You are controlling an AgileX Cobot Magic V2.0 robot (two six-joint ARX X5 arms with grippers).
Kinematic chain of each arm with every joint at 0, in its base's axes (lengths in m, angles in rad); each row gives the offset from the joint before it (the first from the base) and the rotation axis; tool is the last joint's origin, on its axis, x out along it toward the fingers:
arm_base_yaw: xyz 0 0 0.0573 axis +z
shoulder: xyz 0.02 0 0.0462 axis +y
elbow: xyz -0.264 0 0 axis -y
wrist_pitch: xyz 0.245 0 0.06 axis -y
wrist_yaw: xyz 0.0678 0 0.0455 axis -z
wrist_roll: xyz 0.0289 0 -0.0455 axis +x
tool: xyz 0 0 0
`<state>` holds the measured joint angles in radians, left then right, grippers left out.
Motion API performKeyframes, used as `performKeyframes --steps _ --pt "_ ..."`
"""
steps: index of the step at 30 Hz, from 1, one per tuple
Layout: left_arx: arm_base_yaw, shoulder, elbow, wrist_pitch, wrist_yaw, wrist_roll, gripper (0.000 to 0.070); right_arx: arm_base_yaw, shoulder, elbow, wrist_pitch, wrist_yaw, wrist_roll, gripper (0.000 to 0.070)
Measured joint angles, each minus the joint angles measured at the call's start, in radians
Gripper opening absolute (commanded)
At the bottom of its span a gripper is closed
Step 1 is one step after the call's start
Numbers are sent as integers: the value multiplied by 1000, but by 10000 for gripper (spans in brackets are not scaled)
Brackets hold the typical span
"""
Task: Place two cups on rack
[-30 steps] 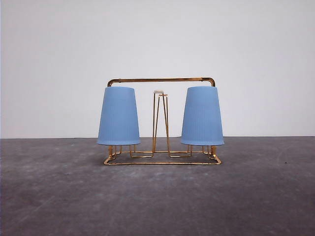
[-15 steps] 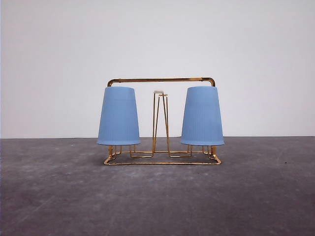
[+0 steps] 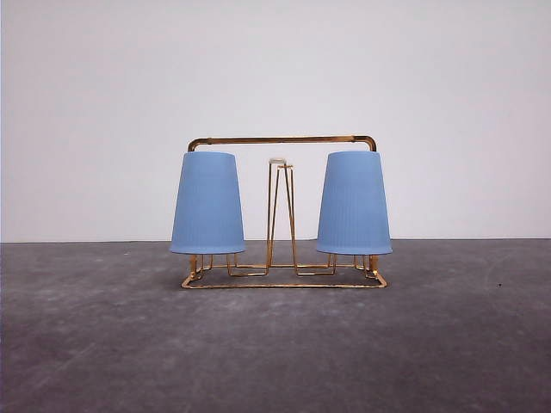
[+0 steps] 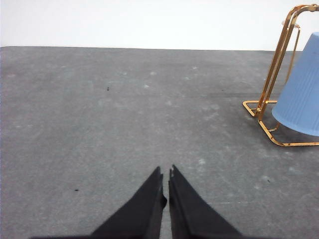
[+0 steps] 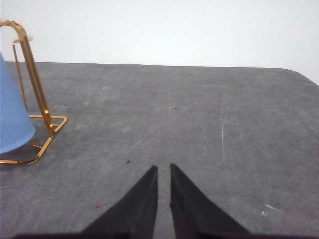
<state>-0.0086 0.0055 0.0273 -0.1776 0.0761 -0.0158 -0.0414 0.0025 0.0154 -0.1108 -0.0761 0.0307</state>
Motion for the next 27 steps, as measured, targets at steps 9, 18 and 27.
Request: performKeyframes --steps 9,18,27 --pt "0 0 0 0 0 0 0 0 0 0 0 0 0 43" --pt "0 0 0 0 0 0 0 0 0 0 0 0 0 43" --pt "0 0 0 0 0 0 0 0 0 0 0 0 0 43"
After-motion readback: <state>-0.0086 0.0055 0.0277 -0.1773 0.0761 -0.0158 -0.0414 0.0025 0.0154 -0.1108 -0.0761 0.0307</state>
